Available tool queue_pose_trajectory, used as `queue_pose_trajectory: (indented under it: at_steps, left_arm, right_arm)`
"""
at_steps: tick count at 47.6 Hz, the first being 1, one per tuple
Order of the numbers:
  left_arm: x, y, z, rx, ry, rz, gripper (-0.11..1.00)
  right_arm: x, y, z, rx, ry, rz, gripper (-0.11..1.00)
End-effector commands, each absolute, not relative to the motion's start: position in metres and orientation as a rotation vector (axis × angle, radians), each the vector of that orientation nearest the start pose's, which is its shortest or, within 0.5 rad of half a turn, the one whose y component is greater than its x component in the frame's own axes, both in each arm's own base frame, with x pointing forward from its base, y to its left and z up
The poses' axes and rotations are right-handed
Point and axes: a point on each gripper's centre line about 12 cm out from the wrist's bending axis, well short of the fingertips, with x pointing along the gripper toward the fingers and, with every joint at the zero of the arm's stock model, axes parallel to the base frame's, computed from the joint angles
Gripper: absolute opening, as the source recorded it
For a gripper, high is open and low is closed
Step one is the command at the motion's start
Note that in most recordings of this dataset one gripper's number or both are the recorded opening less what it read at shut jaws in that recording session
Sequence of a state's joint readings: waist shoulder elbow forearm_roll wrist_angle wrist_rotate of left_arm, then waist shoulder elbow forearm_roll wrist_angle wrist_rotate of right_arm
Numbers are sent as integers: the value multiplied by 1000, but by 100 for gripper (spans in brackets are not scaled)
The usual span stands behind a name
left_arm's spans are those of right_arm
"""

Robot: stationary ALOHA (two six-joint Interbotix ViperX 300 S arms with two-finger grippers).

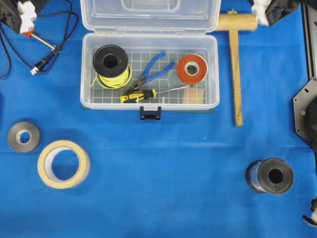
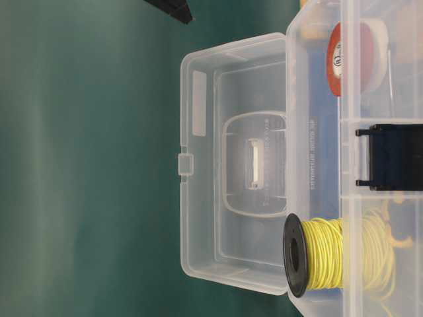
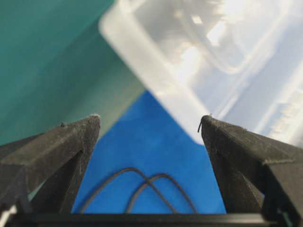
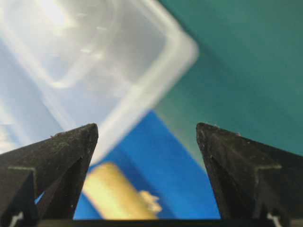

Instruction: Open the tool box with both arms.

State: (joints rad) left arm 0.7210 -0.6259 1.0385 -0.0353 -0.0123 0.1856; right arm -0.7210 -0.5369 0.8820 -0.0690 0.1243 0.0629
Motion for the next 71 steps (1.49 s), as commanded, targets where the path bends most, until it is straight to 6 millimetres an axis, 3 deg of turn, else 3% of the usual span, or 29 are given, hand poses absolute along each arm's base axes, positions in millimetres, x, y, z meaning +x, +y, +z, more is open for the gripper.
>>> queue_pose_trajectory:
  at_steps: [1, 14, 25, 32, 36, 47, 57, 62, 71]
  left_arm:
    - [202, 156, 244, 7, 419, 621, 90]
    - [230, 97, 241, 45, 424, 366, 90]
    - [245, 54, 239, 80, 424, 188, 90]
    - [248, 39, 239, 95, 419, 126, 90]
    - [248, 36, 239, 97, 419, 116, 90]
    - [232, 33, 240, 94, 411, 115, 90]
    - [205, 30, 239, 92, 359, 121, 90]
    - [191, 28, 234, 88, 332, 123, 90]
    - [171, 25, 225, 55, 322, 128, 90]
  right_arm:
    - [225, -178, 266, 149, 441, -660, 84]
    - [259, -113, 258, 106, 498, -411, 84]
    - [277, -59, 255, 56, 515, -214, 84]
    - [280, -40, 254, 37, 520, -145, 84]
    - [279, -38, 254, 37, 517, -141, 84]
    - [253, -35, 263, 36, 499, -144, 83]
    - [210, -30, 272, 39, 451, -150, 83]
    - [191, -27, 268, 60, 465, -154, 83]
    - [175, -25, 252, 115, 493, -169, 83]
